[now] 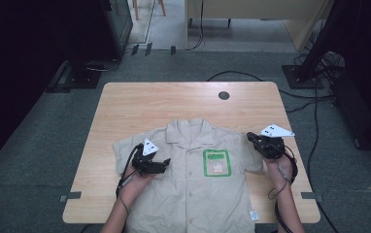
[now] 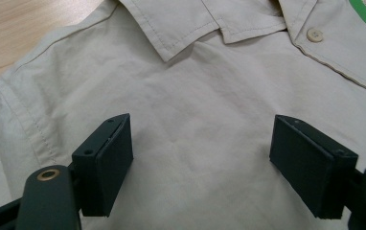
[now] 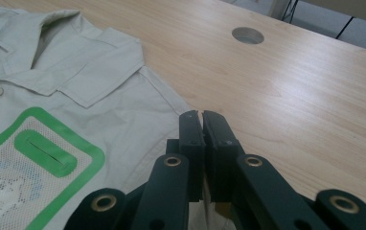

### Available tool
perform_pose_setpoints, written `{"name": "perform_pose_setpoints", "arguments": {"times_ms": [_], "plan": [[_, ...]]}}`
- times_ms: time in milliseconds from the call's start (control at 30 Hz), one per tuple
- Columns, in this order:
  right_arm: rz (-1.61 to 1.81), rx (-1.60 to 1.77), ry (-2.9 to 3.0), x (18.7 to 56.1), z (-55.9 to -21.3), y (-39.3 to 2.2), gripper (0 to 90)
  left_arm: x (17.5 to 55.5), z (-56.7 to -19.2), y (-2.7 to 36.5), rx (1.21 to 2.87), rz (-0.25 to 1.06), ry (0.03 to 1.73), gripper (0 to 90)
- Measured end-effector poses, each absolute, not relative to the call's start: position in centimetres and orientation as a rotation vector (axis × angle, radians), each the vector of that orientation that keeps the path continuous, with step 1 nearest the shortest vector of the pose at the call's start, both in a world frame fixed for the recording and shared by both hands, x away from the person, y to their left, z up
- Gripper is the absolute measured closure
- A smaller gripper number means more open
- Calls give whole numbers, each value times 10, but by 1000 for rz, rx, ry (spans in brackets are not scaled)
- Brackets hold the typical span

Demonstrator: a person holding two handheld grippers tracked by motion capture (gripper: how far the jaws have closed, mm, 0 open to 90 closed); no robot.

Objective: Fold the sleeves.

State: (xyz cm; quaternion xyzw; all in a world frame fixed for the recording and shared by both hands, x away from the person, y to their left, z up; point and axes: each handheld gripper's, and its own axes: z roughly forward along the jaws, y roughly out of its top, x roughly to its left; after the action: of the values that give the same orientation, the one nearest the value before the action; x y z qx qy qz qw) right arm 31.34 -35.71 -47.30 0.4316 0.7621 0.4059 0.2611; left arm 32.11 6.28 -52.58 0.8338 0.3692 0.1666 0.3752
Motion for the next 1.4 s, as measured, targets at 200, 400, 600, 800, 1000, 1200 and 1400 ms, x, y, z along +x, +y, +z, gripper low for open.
{"name": "perform_pose_setpoints", "arguments": {"times_ms": [200,400,600,800,1000,1200,1400], "plan": [[1114,1132,2092,313,-470,-344,870,321,-526,63,2133,426,945,227],[1151,1106,2107,316,-465,-332,870,321,-526,63,2132,426,945,227],[1181,1099,2122,318,-461,-324,870,321,-526,63,2132,426,944,227],[1177,1070,2132,319,-457,-318,870,321,-526,63,2133,425,944,227],[1184,1051,2163,323,-455,-311,870,321,-526,63,2133,425,944,227],[1171,1032,2197,326,-457,-302,870,321,-526,63,2133,424,944,227],[1157,1022,2235,330,-461,-293,870,321,-526,63,2132,424,945,226]]}}
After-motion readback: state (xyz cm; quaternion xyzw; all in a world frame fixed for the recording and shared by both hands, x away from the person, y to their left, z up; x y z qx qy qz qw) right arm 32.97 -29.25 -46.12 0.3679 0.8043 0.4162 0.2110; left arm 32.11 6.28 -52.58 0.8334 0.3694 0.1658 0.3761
